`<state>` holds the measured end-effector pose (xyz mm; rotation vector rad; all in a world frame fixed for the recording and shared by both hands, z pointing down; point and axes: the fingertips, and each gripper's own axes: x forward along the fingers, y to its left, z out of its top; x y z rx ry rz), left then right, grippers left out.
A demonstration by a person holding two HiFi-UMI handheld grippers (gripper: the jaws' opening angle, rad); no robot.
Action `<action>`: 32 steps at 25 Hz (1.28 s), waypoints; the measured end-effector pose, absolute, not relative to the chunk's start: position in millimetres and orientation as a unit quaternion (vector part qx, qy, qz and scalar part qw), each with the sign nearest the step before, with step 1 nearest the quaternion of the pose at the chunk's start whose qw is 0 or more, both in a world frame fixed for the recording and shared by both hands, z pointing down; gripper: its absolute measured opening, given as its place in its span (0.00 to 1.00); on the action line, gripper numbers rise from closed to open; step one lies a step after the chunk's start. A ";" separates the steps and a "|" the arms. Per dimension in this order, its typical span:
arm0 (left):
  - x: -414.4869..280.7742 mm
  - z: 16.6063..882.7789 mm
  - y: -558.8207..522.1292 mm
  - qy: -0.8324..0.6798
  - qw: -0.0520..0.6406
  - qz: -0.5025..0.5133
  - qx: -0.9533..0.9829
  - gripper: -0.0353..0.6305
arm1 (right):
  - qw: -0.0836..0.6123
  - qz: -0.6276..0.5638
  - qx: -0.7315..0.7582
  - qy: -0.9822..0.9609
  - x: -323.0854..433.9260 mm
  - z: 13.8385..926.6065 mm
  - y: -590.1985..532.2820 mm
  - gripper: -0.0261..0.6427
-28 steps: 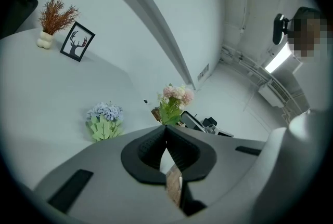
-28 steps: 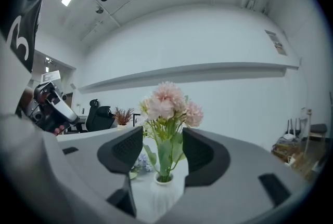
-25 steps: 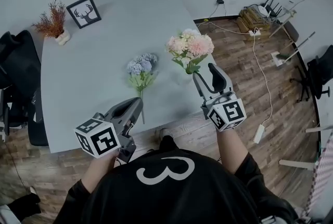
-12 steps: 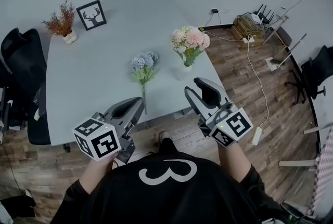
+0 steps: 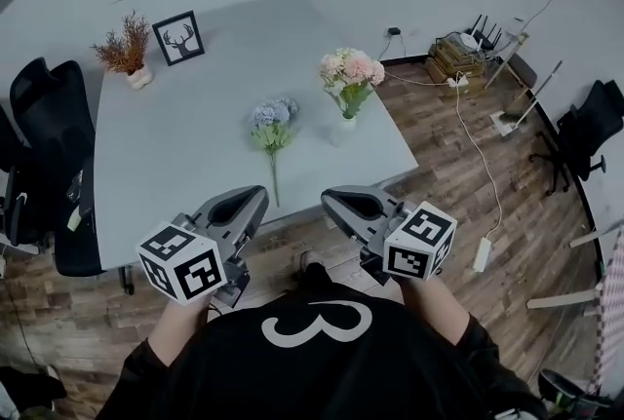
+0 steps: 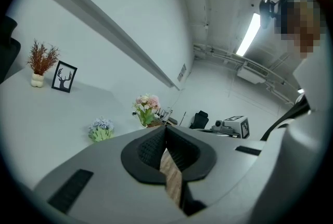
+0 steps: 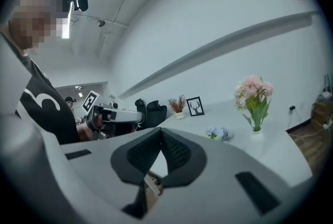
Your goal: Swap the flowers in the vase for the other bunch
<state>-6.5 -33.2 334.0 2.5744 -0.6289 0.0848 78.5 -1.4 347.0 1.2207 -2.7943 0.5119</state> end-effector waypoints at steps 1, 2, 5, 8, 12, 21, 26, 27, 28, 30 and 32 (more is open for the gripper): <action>-7.5 334.8 -30.2 -0.230 0.241 0.032 0.942 0.07 | 0.027 0.168 0.390 -0.905 75.1 348.7 1.1 0.05; -8.7 336.5 -27.4 -0.230 0.238 0.035 0.943 0.07 | 0.030 0.168 0.387 -0.906 71.8 349.8 2.9 0.05; -14.6 344.8 -19.4 -0.234 0.236 0.046 0.942 0.07 | 0.040 0.165 0.378 -0.910 61.9 353.4 8.2 0.05; -19.4 352.0 -14.5 -0.238 0.240 0.049 0.940 0.07 | 0.050 0.157 0.366 -0.916 53.2 358.2 14.0 0.05; -21.0 360.0 -13.8 -0.242 0.240 0.057 0.938 0.07 | 0.050 0.162 0.360 -0.917 48.9 367.8 14.0 0.05; -17.2 361.9 -12.5 -0.242 0.244 0.061 0.937 0.07 | 0.037 0.167 0.363 -0.916 52.6 367.6 8.5 0.05; -18.2 366.3 -12.5 -0.236 0.250 0.058 0.937 0.07 | 0.038 0.166 0.367 -0.915 52.2 370.1 6.8 0.05; -18.6 368.2 -12.7 -0.236 0.252 0.059 0.937 0.07 | 0.038 0.168 0.367 -0.914 51.8 371.3 6.4 0.05; -18.5 370.4 -12.8 -0.236 0.253 0.061 0.936 0.07 | 0.038 0.169 0.368 -0.914 51.8 373.1 6.2 0.05; -17.7 374.9 -12.5 -0.235 0.256 0.064 0.935 0.07 | 0.040 0.172 0.368 -0.913 52.8 377.1 6.4 0.05; -16.9 378.5 -12.5 -0.235 0.260 0.066 0.934 0.07 | 0.042 0.176 0.369 -0.912 54.0 380.7 6.2 0.05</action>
